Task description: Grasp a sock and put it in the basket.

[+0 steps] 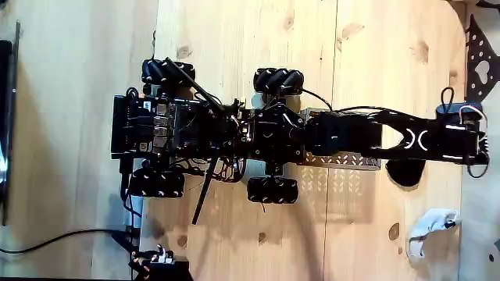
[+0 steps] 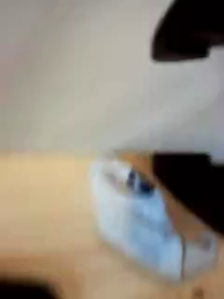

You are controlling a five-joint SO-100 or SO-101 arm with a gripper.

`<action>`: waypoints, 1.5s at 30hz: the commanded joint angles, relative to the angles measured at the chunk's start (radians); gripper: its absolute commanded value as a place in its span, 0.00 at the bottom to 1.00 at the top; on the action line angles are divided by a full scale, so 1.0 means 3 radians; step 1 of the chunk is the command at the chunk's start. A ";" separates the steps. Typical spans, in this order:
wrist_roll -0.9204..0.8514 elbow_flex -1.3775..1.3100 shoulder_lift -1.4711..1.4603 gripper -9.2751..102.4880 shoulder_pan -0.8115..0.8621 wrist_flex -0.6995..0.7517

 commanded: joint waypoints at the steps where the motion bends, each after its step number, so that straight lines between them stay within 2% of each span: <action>1: -0.0383 -0.0143 -0.0077 0.19 0.0010 0.0143; 3: -0.0680 -0.0143 -0.0215 0.18 -0.0015 0.0174; 6: -0.0757 -0.0368 -0.0542 0.19 -0.0036 0.0159; 8: -0.0762 -0.0363 -0.0665 0.19 -0.0051 -0.0041; 13: -0.0926 -0.0363 -0.0869 0.39 0.0041 -0.0225; 17: -0.1089 -0.0363 -0.1089 0.41 0.0143 -0.0266; 20: -0.1156 -0.0368 -0.1304 0.47 0.0225 -0.0389; 28: -0.1432 -0.0383 -0.1560 0.47 0.0368 -0.0435; 35: -0.1912 -0.0389 -0.1621 0.51 0.0363 -0.0368; 45: -0.1979 -0.0501 -0.2158 0.51 0.0332 -0.0368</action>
